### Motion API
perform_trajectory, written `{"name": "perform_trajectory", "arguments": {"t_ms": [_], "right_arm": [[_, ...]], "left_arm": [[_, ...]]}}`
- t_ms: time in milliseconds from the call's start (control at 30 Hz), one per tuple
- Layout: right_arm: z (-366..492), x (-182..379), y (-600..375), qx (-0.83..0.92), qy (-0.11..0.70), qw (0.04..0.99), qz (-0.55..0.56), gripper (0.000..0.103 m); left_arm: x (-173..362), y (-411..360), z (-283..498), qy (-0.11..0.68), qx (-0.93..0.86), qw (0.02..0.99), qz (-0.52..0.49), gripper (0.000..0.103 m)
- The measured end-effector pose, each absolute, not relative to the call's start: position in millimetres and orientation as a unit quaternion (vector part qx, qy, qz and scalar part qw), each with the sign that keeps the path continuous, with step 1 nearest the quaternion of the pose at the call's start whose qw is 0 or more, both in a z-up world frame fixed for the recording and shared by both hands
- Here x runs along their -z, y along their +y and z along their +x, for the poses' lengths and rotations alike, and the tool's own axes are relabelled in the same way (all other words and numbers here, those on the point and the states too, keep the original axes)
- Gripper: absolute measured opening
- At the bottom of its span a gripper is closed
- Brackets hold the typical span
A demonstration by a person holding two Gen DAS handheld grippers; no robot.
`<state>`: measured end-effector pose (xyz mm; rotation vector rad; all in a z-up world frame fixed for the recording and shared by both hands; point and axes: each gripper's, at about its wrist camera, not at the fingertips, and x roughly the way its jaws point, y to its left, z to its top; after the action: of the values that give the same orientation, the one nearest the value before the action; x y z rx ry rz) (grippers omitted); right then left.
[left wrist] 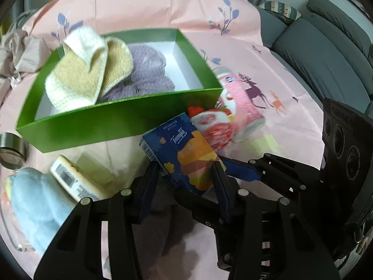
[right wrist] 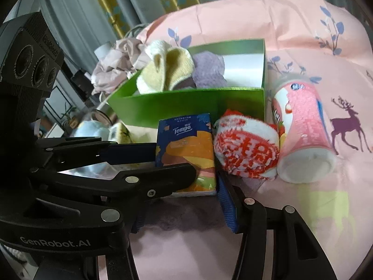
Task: Organize soft objects
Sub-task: 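Grasp the blue Tempo tissue pack with the right tool, then drop the tissue pack into the green box and withdraw the right tool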
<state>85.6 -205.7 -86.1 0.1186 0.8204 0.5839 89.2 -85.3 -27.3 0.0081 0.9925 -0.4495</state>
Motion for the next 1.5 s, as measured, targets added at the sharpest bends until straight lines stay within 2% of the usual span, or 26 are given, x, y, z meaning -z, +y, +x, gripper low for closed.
{"name": "perform_trajectory", "arguments": {"t_ms": [367, 733, 1033, 1267, 1500], "right_arm": [[46, 39, -203, -0.287, 0.335, 0.896, 0.050, 0.055], [31, 10, -192, -0.293, 0.298, 0.908, 0.034, 0.055], [67, 1, -177, -0.292, 0.285, 0.913, 0.015, 0.055], [124, -9, -170, -0.280, 0.276, 0.919, 0.014, 0.055], [181, 4, -168, -0.269, 0.299, 0.915, 0.024, 0.055]], "left_arm": [[-21, -79, 52, 0.413, 0.210, 0.886, 0.016, 0.045], [-45, -65, 44, 0.381, 0.210, 0.900, 0.002, 0.044], [-54, -46, 89, 0.377, 0.213, 0.901, -0.028, 0.044], [-62, -39, 155, 0.381, 0.221, 0.896, -0.047, 0.044], [-43, -38, 205, 0.412, 0.216, 0.883, -0.065, 0.044]]}}
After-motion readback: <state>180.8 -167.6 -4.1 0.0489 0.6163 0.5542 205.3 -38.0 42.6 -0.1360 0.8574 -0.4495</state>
